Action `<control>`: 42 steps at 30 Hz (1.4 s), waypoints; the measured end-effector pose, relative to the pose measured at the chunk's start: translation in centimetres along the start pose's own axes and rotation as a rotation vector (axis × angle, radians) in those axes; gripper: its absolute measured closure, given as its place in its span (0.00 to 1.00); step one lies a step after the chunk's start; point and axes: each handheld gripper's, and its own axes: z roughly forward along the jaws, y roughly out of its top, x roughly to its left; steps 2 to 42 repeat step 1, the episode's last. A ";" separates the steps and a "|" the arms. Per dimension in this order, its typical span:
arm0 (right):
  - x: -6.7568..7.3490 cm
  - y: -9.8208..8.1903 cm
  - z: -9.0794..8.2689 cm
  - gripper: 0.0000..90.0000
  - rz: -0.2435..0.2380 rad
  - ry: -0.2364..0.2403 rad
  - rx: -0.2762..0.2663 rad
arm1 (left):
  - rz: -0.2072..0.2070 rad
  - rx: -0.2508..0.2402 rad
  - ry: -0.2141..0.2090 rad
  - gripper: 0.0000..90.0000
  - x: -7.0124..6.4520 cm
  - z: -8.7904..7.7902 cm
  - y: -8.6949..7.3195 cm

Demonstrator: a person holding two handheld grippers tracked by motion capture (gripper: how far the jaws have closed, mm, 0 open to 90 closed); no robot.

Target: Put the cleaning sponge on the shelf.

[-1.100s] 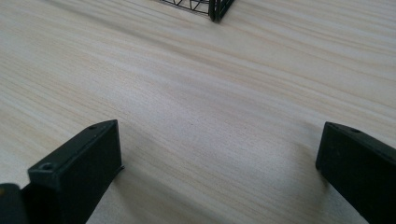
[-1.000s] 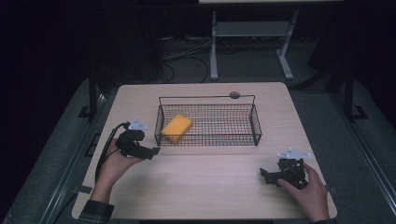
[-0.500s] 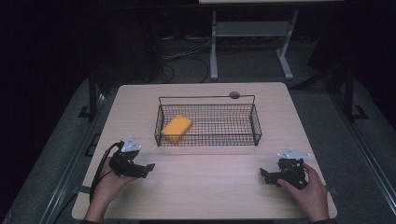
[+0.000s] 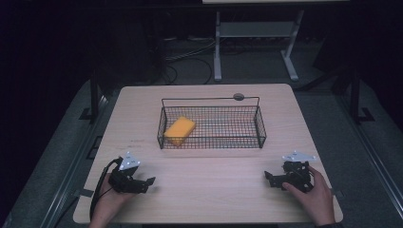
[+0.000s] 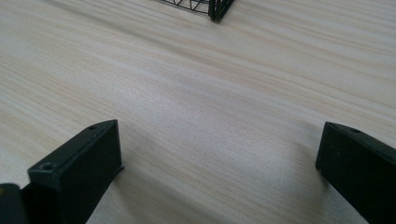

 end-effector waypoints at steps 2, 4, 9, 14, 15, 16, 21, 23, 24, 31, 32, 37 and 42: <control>0.0 0.0 0.0 0.00 0.000 0.000 0.000 | 0.002 -0.001 0.004 0.19 0.0 0.0 -0.1; 0.0 0.0 0.0 0.00 0.000 0.000 0.000 | 0.002 -0.001 0.004 0.19 0.0 0.0 -0.1; 0.0 0.0 0.0 0.00 0.000 0.000 0.000 | 0.002 -0.001 0.004 0.19 0.0 0.0 -0.1; 0.0 0.0 0.0 0.00 0.000 0.000 0.000 | 0.002 -0.001 0.004 0.19 0.0 0.0 -0.1; 0.0 0.0 0.0 0.00 0.000 0.000 0.000 | 0.002 -0.001 0.004 0.19 0.0 0.0 -0.1; 0.0 0.0 0.0 0.00 0.000 0.000 0.000 | 0.002 -0.001 0.004 0.19 0.0 0.0 -0.1; 0.0 0.0 0.0 0.00 0.000 0.000 0.000 | 0.002 -0.001 0.004 0.19 0.0 0.0 -0.1; 0.0 0.0 0.0 0.00 0.000 0.000 0.000 | 0.002 -0.001 0.004 0.19 0.0 0.0 -0.1; 0.0 0.0 0.0 0.00 0.000 0.000 0.000 | 0.002 -0.001 0.004 0.19 0.0 0.0 -0.1; 0.0 0.0 0.0 0.00 0.000 0.000 0.000 | 0.002 -0.001 0.004 0.19 0.0 0.0 -0.1; 0.0 0.0 0.0 0.00 0.000 0.000 0.000 | 0.002 -0.001 0.004 0.19 0.0 0.0 -0.1; 0.0 0.0 0.0 0.00 0.000 0.000 0.000 | 0.002 -0.001 0.004 0.19 0.0 0.0 -0.1; 0.0 0.0 0.0 0.00 0.000 0.000 0.000 | 0.002 -0.001 0.004 0.19 0.0 0.0 -0.1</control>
